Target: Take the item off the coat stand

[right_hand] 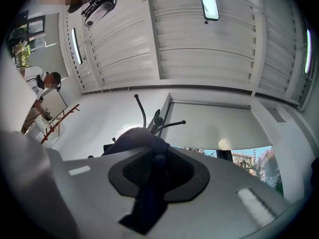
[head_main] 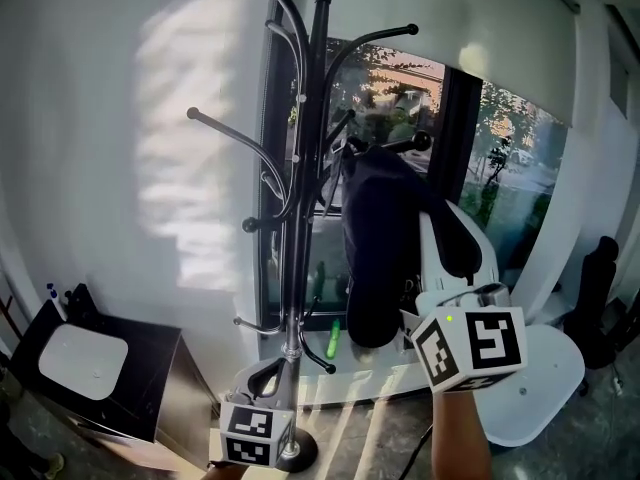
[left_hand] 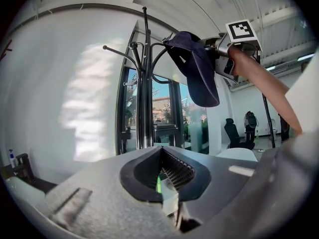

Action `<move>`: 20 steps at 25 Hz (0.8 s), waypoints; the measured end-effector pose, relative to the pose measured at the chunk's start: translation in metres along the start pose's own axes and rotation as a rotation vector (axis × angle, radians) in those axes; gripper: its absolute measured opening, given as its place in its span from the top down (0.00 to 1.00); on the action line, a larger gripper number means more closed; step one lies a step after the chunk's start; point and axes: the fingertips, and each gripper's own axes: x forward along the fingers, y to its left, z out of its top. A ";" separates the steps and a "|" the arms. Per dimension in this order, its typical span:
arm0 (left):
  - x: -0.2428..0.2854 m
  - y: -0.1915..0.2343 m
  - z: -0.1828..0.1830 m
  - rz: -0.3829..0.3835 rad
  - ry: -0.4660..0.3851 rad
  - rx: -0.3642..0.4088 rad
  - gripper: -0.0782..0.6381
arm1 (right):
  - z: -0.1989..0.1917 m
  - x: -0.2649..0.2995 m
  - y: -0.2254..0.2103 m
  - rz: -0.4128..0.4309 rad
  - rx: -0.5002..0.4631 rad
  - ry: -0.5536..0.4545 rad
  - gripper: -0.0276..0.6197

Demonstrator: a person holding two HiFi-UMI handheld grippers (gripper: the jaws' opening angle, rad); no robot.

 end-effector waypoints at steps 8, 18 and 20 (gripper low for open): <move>-0.004 -0.024 0.001 -0.027 -0.004 0.000 0.89 | 0.041 -0.020 -0.025 -0.045 -0.020 -0.057 0.85; -0.016 -0.057 0.009 -0.053 -0.028 -0.004 0.88 | 0.064 -0.063 -0.052 -0.097 -0.030 -0.076 0.85; -0.018 -0.064 0.012 -0.058 -0.032 -0.005 0.88 | 0.065 -0.075 -0.057 -0.109 -0.019 -0.077 0.85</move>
